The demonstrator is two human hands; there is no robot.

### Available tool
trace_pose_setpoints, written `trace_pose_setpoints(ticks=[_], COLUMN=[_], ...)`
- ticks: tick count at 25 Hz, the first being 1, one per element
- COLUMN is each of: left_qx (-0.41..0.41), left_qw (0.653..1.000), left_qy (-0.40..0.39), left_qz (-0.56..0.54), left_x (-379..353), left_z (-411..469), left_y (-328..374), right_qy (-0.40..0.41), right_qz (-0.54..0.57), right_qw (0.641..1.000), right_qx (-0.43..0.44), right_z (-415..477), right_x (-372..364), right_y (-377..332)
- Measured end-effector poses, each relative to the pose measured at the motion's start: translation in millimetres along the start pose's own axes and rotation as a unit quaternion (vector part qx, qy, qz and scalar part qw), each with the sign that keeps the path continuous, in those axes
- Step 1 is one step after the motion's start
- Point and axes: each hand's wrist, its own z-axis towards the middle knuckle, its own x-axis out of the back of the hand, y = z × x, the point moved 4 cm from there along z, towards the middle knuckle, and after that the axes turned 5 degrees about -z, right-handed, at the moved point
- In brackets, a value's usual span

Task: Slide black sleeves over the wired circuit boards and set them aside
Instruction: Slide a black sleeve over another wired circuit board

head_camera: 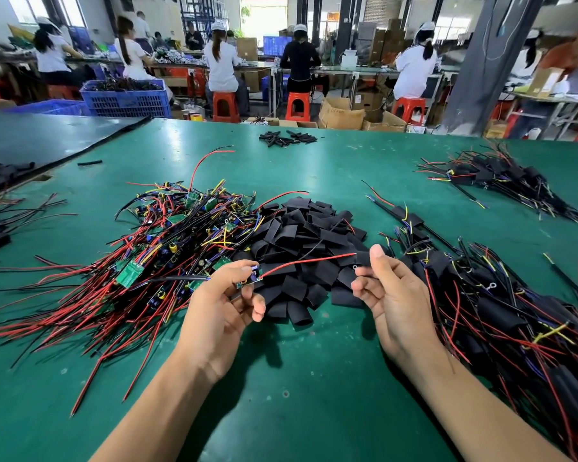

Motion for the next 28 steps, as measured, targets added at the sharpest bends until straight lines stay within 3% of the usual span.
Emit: trace_pose_setpoints(ticks=[15, 21, 28], left_qx=[0.026, 0.027, 0.041], left_qw=[0.997, 0.995, 0.997], left_qy=[-0.004, -0.012, -0.043], left_qz=[0.074, 0.091, 0.057], left_x=[-3.1, -4.3, -8.2], left_z=[-2.8, -3.8, -6.8], left_y=[-6.6, -6.9, -4.6], right_qy=[-0.029, -0.036, -0.045], right_qz=[0.136, 0.091, -0.044], right_qw=[0.988, 0.994, 0.998], right_qx=[-0.066, -0.045, 0.019], right_z=[-2.5, -3.3, -5.7], right_x=[-8.1, -6.9, -6.9], right_y=[-2.2, -3.0, -4.2])
